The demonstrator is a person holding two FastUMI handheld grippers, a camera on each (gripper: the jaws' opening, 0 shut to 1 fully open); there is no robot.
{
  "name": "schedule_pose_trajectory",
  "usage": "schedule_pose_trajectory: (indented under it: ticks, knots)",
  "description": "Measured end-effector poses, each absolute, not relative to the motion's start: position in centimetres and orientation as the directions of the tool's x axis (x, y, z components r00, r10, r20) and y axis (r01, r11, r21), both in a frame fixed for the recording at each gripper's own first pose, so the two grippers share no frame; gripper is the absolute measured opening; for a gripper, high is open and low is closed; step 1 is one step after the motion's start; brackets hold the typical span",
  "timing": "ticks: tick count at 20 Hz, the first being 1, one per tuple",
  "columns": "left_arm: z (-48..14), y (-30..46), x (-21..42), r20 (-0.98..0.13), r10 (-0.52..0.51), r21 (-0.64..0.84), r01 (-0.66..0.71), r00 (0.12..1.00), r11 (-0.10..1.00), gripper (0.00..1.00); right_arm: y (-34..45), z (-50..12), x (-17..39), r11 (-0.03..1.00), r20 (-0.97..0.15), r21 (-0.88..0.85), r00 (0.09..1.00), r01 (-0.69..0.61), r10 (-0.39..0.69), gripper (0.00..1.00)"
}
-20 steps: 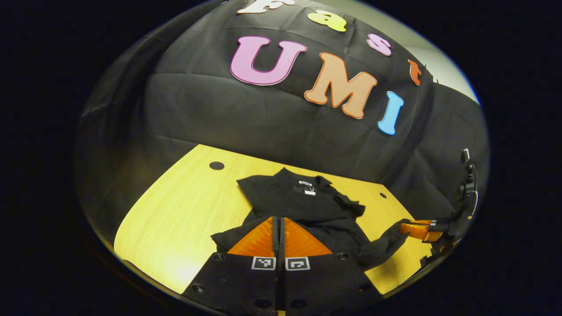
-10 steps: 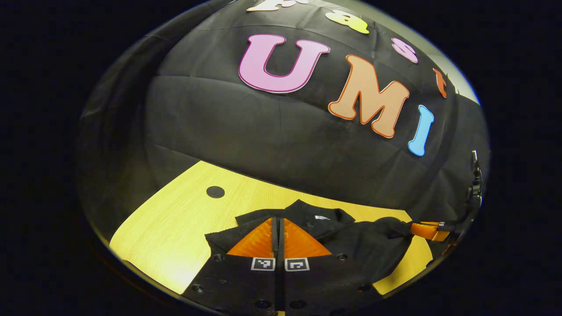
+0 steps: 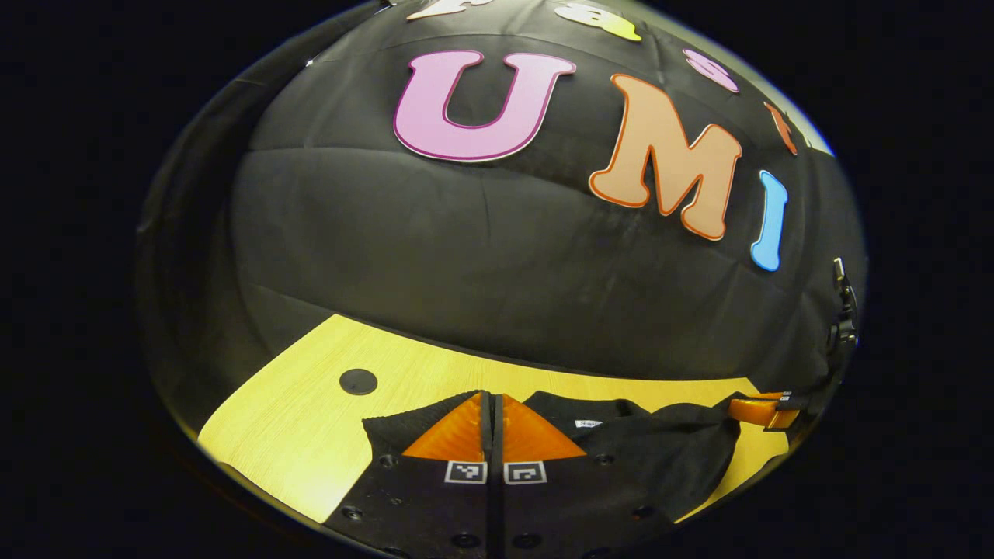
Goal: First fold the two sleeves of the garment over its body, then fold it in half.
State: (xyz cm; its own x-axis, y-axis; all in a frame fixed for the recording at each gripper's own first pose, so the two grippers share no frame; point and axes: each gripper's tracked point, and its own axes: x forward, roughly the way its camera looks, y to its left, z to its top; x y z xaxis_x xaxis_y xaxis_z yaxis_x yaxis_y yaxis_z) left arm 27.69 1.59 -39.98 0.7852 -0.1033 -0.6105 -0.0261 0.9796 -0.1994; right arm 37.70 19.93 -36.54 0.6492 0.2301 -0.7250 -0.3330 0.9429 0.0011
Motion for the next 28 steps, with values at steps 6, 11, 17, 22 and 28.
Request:
schedule_pose_trajectory:
  ticks: [6, 11, 17, 22, 28]
  knots:
    - [-42.8, 2.1, 28.4, -0.643, -0.041, -0.12, -0.047, 0.764, 0.992, 0.0, 19.7, -38.8, 38.5, 0.939, -0.746, 0.019, 0.621, -0.343, 0.242, 0.02]
    - [-43.2, 3.3, 28.7, -0.641, 0.031, -0.067, -0.096, 0.767, 0.993, 0.06, 18.9, -37.5, 39.2, 0.935, -0.725, 0.005, 0.642, -0.355, 0.248, 0.19]
    - [-40.9, 4.0, 28.7, -0.614, 0.063, -0.034, -0.106, 0.787, 0.994, 0.94, 17.7, -34.9, 39.0, 0.932, -0.696, -0.051, 0.682, -0.359, 0.225, 1.0]
    - [-36.4, 3.8, 27.2, -0.567, 0.052, -0.075, -0.114, 0.822, 0.991, 0.95, 17.4, -30.2, 36.7, 0.934, -0.631, -0.069, 0.74, -0.35, 0.231, 1.0]
    - [-29.2, 4.2, 22.1, -0.487, 0.064, -0.055, -0.104, 0.871, 0.993, 0.95, 16.2, -23.0, 29.8, 0.956, -0.507, -0.07, 0.835, -0.285, 0.212, 1.0]
